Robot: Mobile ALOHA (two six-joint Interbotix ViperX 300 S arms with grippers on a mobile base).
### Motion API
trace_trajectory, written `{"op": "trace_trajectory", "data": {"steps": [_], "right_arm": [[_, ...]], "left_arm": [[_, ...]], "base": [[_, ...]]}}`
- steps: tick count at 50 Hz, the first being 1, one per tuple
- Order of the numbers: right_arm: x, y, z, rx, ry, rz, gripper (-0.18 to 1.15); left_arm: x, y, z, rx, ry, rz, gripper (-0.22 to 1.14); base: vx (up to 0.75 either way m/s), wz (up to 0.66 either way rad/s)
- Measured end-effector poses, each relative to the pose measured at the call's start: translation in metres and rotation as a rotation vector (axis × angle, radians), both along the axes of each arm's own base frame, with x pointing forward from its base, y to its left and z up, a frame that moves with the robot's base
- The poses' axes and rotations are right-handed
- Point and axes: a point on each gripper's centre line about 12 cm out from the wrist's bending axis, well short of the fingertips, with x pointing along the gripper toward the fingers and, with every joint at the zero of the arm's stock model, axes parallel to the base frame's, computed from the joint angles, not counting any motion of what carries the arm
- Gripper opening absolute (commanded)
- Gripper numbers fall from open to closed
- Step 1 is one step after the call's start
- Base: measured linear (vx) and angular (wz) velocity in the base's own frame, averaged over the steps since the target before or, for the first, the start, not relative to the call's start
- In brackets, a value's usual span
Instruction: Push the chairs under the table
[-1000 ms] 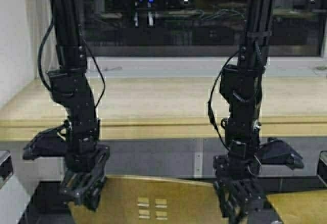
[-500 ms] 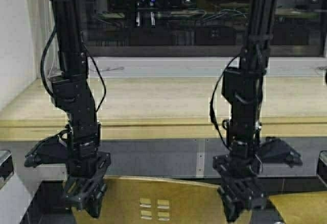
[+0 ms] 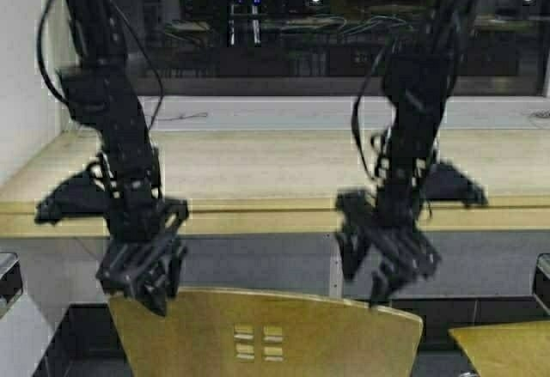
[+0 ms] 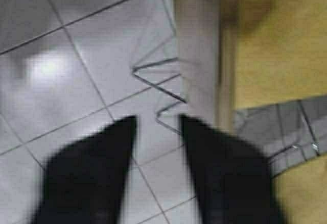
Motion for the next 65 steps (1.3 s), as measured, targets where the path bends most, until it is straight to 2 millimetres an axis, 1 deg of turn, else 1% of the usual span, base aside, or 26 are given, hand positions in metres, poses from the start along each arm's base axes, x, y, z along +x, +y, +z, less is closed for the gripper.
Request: {"op": "trace_trajectory", "data": {"steps": [4, 8, 16, 23, 29, 39, 51, 58, 65], "right_arm": [[-0.005, -0.002, 0.009, 0.005, -0.004, 0.001, 0.89], [-0.008, -0.003, 0.015, 0.009, -0.010, 0.005, 0.89], [-0.008, -0.004, 0.015, 0.009, -0.007, 0.001, 0.89], [-0.009, -0.006, 0.006, -0.002, 0.009, -0.006, 0.89], [-0.007, -0.007, -0.005, -0.012, 0.027, -0.013, 0.89], [-0.007, -0.011, -0.028, -0.027, 0.073, -0.056, 0.89], [0.009, -0.020, -0.061, -0.037, 0.101, -0.111, 0.89], [0.010, -0.017, -0.085, -0.039, 0.148, -0.116, 0.89], [0.013, -0.019, -0.099, -0.037, 0.175, -0.122, 0.89]], "left_arm": [[0.000, 0.003, 0.014, -0.005, -0.034, 0.006, 0.88], [0.001, 0.003, 0.021, -0.009, -0.058, 0.006, 0.88], [0.006, 0.004, 0.024, -0.004, -0.087, 0.012, 0.88], [0.013, -0.001, 0.022, -0.007, -0.099, 0.013, 0.88], [0.020, -0.005, 0.014, -0.006, -0.098, 0.013, 0.88], [0.025, -0.009, -0.010, 0.006, -0.064, 0.023, 0.88], [0.035, -0.014, -0.041, 0.020, -0.037, 0.028, 0.88], [0.036, -0.010, -0.060, 0.032, -0.008, 0.040, 0.88], [0.038, -0.002, -0.069, 0.039, 0.012, 0.062, 0.88]], "base": [[-0.01, -0.01], [-0.01, -0.02], [-0.01, -0.01], [-0.01, -0.01], [0.00, 0.00], [0.01, 0.00], [0.00, 0.00], [0.00, 0.00], [0.01, 0.01]]}}
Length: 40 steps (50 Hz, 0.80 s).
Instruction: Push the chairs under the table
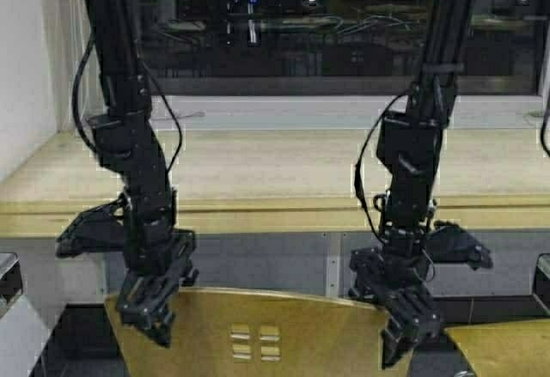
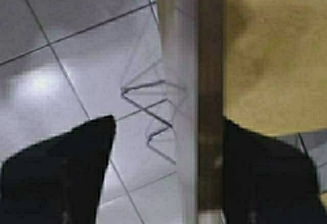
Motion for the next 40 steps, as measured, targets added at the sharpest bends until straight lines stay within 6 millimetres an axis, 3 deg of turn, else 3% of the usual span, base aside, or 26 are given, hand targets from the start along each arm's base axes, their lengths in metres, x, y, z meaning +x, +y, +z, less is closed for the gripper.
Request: {"op": "trace_trajectory", "data": {"steps": [6, 10, 13, 17, 19, 21, 25, 28, 35, 40], "right_arm": [[0.000, 0.002, -0.005, 0.006, 0.017, 0.005, 0.88], [0.001, 0.003, -0.006, 0.012, 0.021, 0.005, 0.79], [0.002, 0.004, -0.006, 0.014, 0.020, 0.003, 0.59], [0.004, 0.004, -0.006, 0.019, 0.019, -0.022, 0.13], [0.002, 0.003, -0.006, 0.018, 0.025, -0.038, -0.07], [0.000, 0.002, -0.008, 0.017, 0.032, -0.054, -0.14], [-0.002, -0.001, -0.010, 0.017, 0.041, -0.079, 0.01], [-0.002, 0.000, -0.010, 0.019, 0.044, -0.080, 0.12], [-0.003, -0.001, -0.011, 0.021, 0.054, -0.082, 0.02], [-0.002, -0.002, -0.011, 0.024, 0.059, -0.078, 0.03]], "left_arm": [[0.000, 0.003, -0.005, 0.002, 0.009, 0.009, 0.78], [0.003, 0.001, -0.008, -0.002, 0.011, -0.003, 0.53], [0.006, -0.003, -0.010, -0.012, 0.017, -0.016, 0.19], [0.007, -0.005, -0.012, -0.026, 0.032, -0.025, -0.12], [0.007, -0.006, -0.012, -0.034, 0.042, -0.026, -0.13], [0.007, -0.007, -0.012, -0.039, 0.047, -0.021, -0.07], [0.005, -0.008, -0.012, -0.048, 0.058, -0.006, 0.06], [0.004, -0.009, -0.012, -0.049, 0.062, -0.007, 0.07], [0.003, -0.009, -0.013, -0.051, 0.066, 0.001, 0.02], [0.003, -0.008, -0.013, -0.053, 0.067, 0.009, 0.02]], "base": [[0.01, 0.01], [0.01, 0.01], [0.01, 0.01], [0.01, 0.00], [0.02, 0.01], [0.02, 0.01], [0.02, 0.00], [0.02, 0.02], [0.03, 0.05], [0.06, 0.05]]}}
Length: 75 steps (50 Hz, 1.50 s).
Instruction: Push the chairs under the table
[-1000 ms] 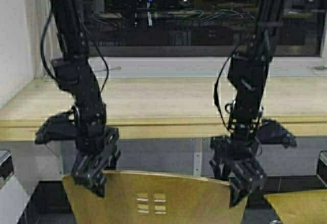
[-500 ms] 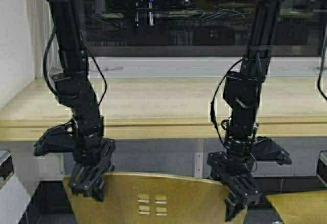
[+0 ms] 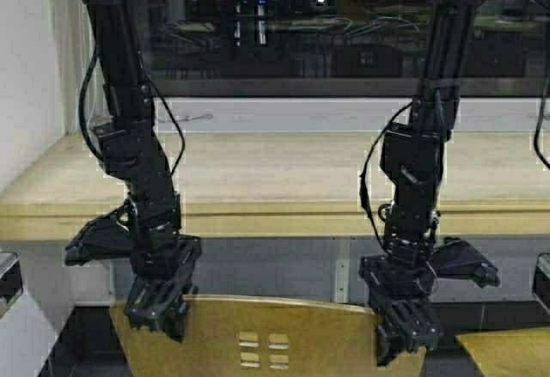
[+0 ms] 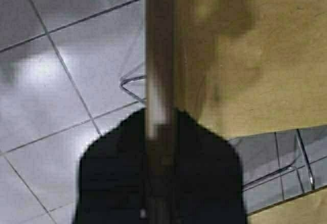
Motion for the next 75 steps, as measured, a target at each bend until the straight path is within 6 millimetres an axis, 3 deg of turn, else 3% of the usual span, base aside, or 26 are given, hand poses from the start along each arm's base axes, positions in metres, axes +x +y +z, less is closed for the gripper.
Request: {"op": "trace_trajectory", "data": {"steps": [13, 38, 60, 75], "right_arm": [[0.009, -0.008, 0.002, 0.005, -0.008, 0.002, 0.04], [0.049, -0.006, 0.007, 0.034, -0.089, 0.014, 0.04], [0.054, -0.004, 0.007, 0.041, -0.095, 0.013, 0.04], [0.040, -0.009, 0.004, 0.031, -0.066, -0.034, 0.04]], "left_arm": [[0.006, -0.005, 0.001, -0.016, -0.012, 0.014, 0.02], [0.030, -0.006, 0.005, -0.046, -0.054, 0.051, 0.02], [0.035, -0.003, 0.005, -0.052, -0.055, 0.054, 0.02], [0.035, -0.003, 0.005, -0.049, -0.049, 0.010, 0.02]], "base": [[0.10, 0.07], [0.21, 0.11], [0.27, 0.00], [0.21, 0.05]]}}
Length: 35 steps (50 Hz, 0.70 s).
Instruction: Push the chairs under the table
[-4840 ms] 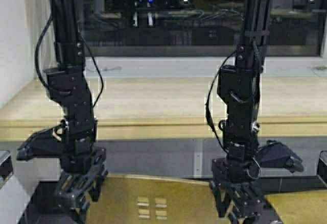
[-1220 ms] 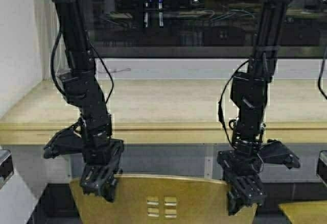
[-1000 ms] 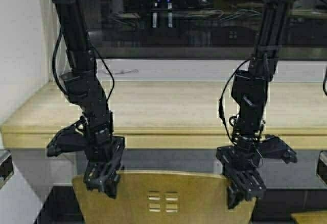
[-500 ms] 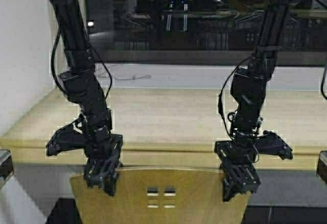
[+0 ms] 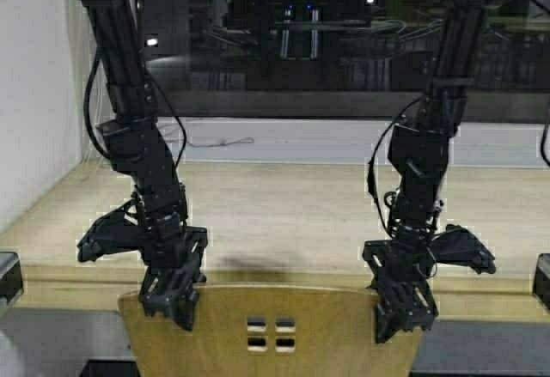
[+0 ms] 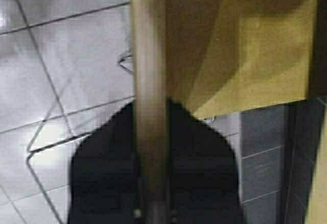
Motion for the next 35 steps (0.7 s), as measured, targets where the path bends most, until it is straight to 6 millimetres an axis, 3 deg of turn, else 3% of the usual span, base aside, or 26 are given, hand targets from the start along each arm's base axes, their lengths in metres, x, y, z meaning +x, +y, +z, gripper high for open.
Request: {"op": "trace_trajectory", "data": {"steps": [17, 30, 35], "right_arm": [[0.006, -0.001, 0.000, -0.012, -0.033, -0.010, 0.04], [0.004, -0.001, 0.000, -0.011, -0.029, -0.008, 0.04], [0.004, 0.000, 0.000, -0.008, -0.023, 0.009, 0.10]], "left_arm": [[0.014, -0.005, 0.001, -0.014, -0.028, -0.010, 0.02], [0.008, -0.003, 0.000, -0.018, -0.003, -0.009, 0.02], [0.007, -0.002, 0.001, -0.016, -0.001, -0.007, 0.08]], "base": [[0.10, 0.06], [0.07, -0.03], [0.02, -0.01]]}}
